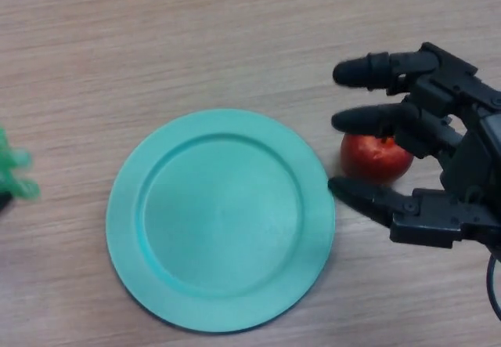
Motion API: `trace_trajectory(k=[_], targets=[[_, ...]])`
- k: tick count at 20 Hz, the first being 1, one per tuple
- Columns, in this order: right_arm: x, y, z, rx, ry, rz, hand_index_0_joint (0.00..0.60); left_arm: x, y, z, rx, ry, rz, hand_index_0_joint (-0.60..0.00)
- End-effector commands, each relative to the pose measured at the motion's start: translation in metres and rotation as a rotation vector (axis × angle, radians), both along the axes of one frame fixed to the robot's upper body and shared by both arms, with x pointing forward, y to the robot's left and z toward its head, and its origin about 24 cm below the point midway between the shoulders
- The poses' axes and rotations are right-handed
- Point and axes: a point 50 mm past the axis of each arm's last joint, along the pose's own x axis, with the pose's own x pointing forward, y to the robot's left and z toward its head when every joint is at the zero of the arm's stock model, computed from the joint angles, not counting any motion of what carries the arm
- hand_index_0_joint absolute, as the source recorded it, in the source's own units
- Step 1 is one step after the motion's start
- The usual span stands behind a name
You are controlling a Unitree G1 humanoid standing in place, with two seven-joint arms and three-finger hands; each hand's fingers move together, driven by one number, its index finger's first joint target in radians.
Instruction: Pick up the green grapes and place it on the plate
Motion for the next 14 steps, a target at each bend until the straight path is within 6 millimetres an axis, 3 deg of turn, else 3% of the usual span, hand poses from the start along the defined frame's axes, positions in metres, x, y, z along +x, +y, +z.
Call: trace_trajectory(k=[1,2,3,5,7,9,10,11,14], targets=[[-0.012,-0.006,0.03,0.051,-0.235,-0.003,0.25,-0.011,-0.015,0.025,0.175,-0.068,-0.058,-0.6],[-0.012,-0.006,0.031,0.052,-0.236,-0.005,0.15,-0.011,-0.029,0.026,0.216,-0.04,-0.131,-0.6],[-0.012,-0.008,0.032,0.054,-0.239,-0.007,0.008,-0.016,-0.062,0.026,0.292,0.072,-0.331,-0.6],[-0.012,-0.009,0.032,0.054,-0.243,-0.01,0.0,-0.018,-0.074,0.022,0.28,0.122,-0.419,-0.6],[-0.012,-0.012,0.034,0.045,-0.259,-0.018,0.0,-0.019,-0.081,0.015,0.405,0.148,-0.457,-0.6],[-0.013,-0.013,0.035,0.046,-0.275,-0.024,0.0,-0.011,-0.079,0.019,0.33,0.078,-0.403,-0.6],[-0.013,-0.013,0.035,0.046,-0.276,-0.025,0.0,-0.01,-0.079,0.019,0.327,0.073,-0.397,-0.55],[-0.013,-0.013,0.035,0.045,-0.276,-0.025,0.0,-0.01,-0.078,0.019,0.331,0.067,-0.389,-0.4],[-0.013,-0.013,0.035,0.036,-0.275,-0.03,0.0,-0.01,-0.071,0.025,0.365,0.035,-0.316,-0.049]])
